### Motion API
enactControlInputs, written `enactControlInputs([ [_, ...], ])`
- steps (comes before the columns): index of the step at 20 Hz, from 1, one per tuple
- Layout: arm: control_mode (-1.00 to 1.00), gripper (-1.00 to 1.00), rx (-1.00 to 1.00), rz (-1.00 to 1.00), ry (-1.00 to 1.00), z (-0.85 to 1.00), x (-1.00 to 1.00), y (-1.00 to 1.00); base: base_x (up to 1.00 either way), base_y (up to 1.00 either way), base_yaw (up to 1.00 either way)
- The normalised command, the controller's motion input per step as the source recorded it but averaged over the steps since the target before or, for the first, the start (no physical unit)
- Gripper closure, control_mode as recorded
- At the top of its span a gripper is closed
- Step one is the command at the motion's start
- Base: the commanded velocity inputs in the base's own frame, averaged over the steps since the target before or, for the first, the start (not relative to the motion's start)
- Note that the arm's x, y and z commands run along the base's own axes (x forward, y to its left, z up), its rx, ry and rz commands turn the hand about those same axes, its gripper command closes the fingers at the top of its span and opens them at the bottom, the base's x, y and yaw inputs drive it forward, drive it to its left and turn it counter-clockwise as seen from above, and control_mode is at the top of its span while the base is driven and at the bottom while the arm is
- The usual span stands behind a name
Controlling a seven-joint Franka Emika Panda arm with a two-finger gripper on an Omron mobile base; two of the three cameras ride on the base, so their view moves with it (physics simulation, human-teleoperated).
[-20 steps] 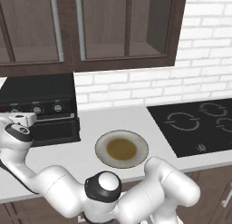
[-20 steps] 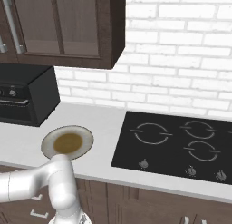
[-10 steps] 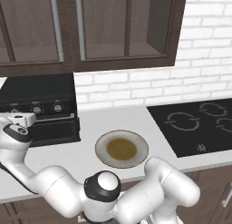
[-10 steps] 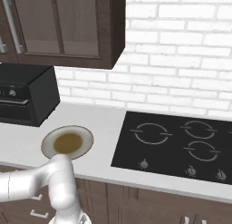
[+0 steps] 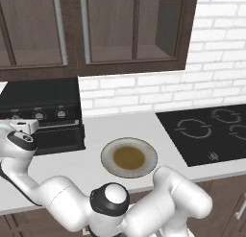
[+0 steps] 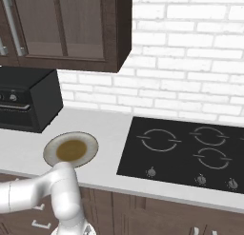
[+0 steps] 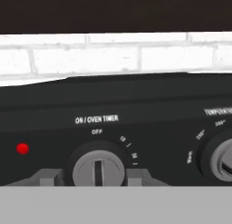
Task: Pick up the kebab skewer and baguette bread, and place them inside the toaster oven. Close the toaster oven door and start by setting the timer.
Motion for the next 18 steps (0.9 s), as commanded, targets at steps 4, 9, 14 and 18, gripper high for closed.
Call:
enactControlInputs([
  [4, -1.0, 1.0, 0.04, 0.07, 0.0, 0.0, 0.0, -0.06, 0.0, 0.0, 0.0],
  [9, -1.0, 1.0, 0.04, 0.05, 0.0, 0.0, 0.0, -0.01, 0.0, 0.0, 0.0],
  [14, -1.0, 1.0, 0.01, 0.03, 0.0, 0.0, 0.0, 0.0, 0.0, 0.0, 0.0],
  [18, -1.0, 1.0, 0.02, 0.0, 0.0, 0.0, 0.0, 0.0, 0.0, 0.0, 0.0],
])
